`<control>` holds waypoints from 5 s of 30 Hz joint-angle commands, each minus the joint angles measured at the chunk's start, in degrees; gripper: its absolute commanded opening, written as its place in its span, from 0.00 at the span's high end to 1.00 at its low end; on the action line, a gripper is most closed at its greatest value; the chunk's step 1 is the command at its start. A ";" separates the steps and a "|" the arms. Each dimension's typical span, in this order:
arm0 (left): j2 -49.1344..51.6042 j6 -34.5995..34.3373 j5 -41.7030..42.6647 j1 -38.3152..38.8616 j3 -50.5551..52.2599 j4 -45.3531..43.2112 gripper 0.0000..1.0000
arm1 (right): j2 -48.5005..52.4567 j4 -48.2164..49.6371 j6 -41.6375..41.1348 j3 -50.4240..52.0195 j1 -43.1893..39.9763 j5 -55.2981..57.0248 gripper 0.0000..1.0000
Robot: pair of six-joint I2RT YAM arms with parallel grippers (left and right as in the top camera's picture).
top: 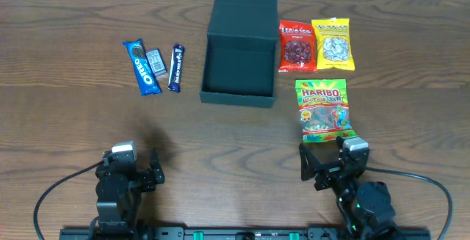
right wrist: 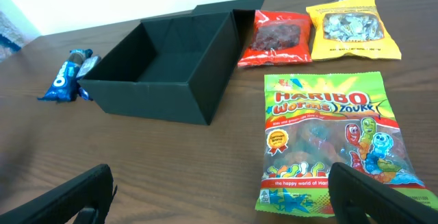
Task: Pack container
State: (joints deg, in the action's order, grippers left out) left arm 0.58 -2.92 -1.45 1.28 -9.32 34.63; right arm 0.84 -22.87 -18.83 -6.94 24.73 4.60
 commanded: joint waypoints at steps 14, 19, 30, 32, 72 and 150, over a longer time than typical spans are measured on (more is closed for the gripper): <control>-0.37 0.61 0.46 -0.02 0.52 0.00 0.05 | -0.46 -0.04 0.68 0.22 0.42 0.79 0.01; -0.35 0.59 0.46 -0.02 0.52 0.02 0.05 | -0.46 -0.02 0.68 0.22 0.42 0.76 0.01; -0.35 0.61 0.46 -0.02 0.52 0.00 0.05 | -0.46 -0.04 0.68 0.22 0.42 0.79 0.01; -0.35 0.61 0.46 -0.02 0.52 0.00 0.05 | -0.46 -0.02 0.70 0.22 0.42 0.76 0.01; -0.35 0.61 0.46 -0.04 0.52 0.00 0.05 | -0.46 12.13 -19.91 0.20 0.11 -14.21 0.01; -0.35 0.59 0.46 -0.02 0.52 0.02 0.05 | 92.30 3.85 6.03 -38.56 -14.91 -1.60 0.99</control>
State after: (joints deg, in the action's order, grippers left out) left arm 0.56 -2.92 -1.43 1.28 -9.32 34.63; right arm 94.21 -18.59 -12.97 -45.80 10.15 6.83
